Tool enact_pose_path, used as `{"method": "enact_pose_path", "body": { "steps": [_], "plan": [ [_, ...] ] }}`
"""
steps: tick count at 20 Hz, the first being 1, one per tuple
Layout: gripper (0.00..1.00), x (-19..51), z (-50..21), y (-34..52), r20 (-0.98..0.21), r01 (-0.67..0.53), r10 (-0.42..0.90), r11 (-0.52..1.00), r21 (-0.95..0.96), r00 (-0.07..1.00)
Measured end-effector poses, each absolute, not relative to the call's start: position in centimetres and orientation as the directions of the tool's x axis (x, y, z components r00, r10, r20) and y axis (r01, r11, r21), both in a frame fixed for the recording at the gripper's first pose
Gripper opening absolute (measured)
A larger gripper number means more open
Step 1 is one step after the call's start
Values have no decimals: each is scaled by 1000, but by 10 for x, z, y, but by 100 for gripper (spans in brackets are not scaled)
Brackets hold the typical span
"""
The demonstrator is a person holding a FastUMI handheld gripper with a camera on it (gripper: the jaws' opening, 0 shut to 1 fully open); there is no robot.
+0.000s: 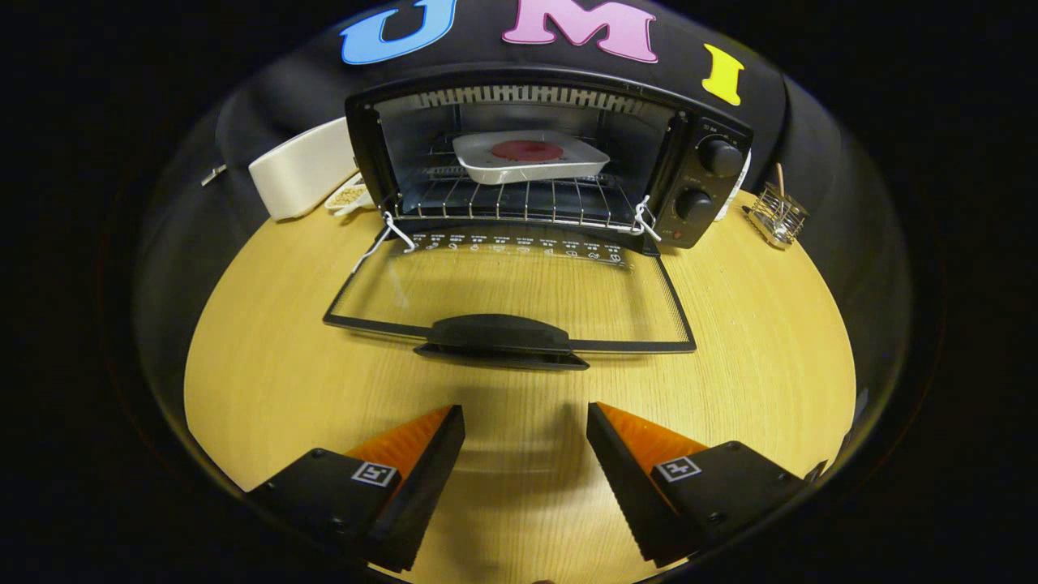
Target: Open the toaster oven, put the food inside, and close the toaster oven door.
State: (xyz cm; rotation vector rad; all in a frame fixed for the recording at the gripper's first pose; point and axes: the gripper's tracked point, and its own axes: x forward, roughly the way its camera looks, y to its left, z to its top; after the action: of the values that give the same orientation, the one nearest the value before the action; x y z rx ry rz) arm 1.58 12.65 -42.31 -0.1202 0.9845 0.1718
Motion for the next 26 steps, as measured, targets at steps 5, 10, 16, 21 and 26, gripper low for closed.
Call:
{"method": "enact_pose_path", "body": {
  "steps": [5, 10, 16, 21, 26],
  "plan": [
    [100, 37, -431, 134, -840, -148, 96, 989, 19, 535],
    [99, 45, -430, 133, -852, -137, 79, 991, 8, 518],
    [99, 47, -393, 133, -810, -177, 104, 984, 0, 577],
    [99, 68, -315, 134, -656, -173, 146, 985, 24, 740],
    [99, 76, -203, 127, -444, -165, 180, 984, 73, 878]
  ]
}}
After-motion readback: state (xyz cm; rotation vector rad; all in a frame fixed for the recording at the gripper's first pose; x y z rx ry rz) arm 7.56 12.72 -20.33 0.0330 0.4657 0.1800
